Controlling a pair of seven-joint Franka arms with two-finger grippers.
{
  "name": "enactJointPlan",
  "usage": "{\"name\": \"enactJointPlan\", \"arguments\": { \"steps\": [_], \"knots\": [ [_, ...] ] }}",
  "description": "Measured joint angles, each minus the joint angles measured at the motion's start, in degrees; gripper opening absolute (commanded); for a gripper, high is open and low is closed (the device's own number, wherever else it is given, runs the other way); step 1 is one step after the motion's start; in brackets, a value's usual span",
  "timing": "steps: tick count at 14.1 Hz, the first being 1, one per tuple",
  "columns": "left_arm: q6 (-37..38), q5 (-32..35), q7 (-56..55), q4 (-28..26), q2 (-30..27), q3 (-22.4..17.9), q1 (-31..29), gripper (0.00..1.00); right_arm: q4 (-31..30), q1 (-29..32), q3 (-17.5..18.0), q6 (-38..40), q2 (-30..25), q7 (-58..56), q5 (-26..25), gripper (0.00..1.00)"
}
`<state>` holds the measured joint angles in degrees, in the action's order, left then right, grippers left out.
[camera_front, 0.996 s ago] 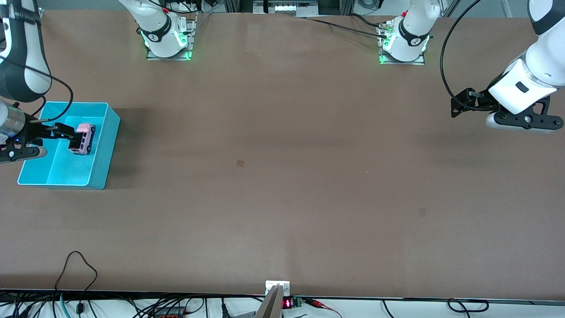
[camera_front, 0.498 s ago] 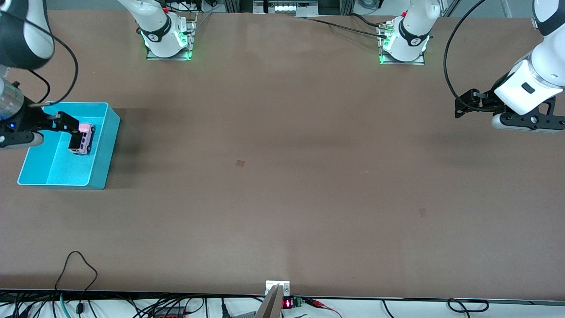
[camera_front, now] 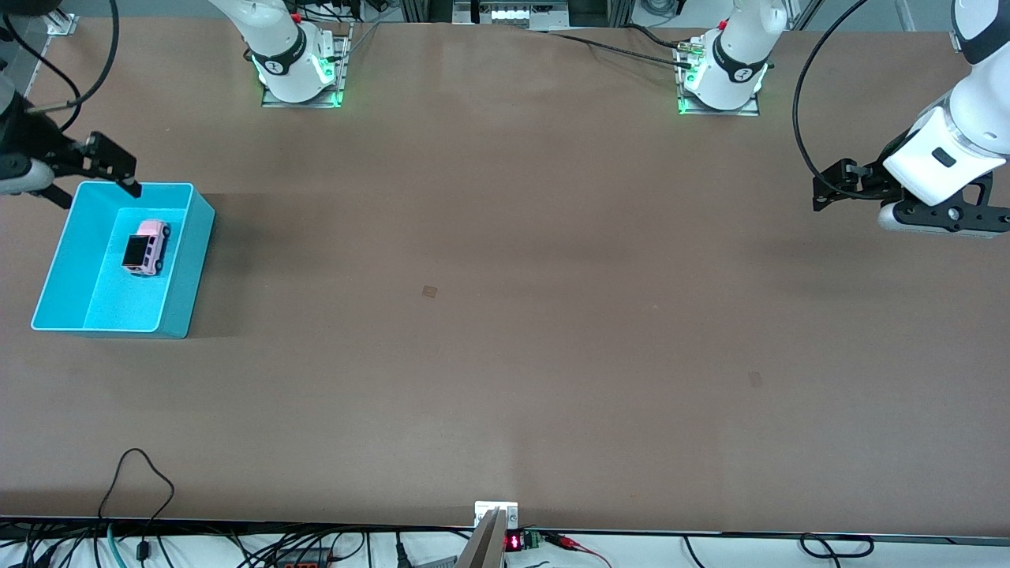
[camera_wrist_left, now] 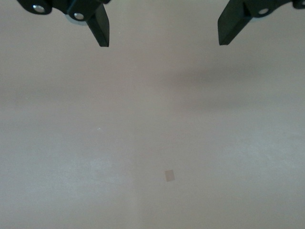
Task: Wind and store pink jeep toy
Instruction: 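Open the right gripper and raise it away from the bin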
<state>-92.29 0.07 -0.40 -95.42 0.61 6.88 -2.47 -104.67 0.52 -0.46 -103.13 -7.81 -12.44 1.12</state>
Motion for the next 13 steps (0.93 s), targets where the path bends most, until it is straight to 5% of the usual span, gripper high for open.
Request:
{"name": "enactJointPlan", "arguments": {
  "steps": [5,13],
  "knots": [
    [0.0,0.0,0.0,0.0,0.0,0.1,0.0,1.00,3.3,-3.2,0.4,5.6,-0.3,11.5,0.0,1.00],
    [0.0,0.0,0.0,0.0,0.0,0.1,0.0,1.00,9.1,-3.7,0.4,6.3,3.6,12.2,0.0,1.00]
  ]
}}
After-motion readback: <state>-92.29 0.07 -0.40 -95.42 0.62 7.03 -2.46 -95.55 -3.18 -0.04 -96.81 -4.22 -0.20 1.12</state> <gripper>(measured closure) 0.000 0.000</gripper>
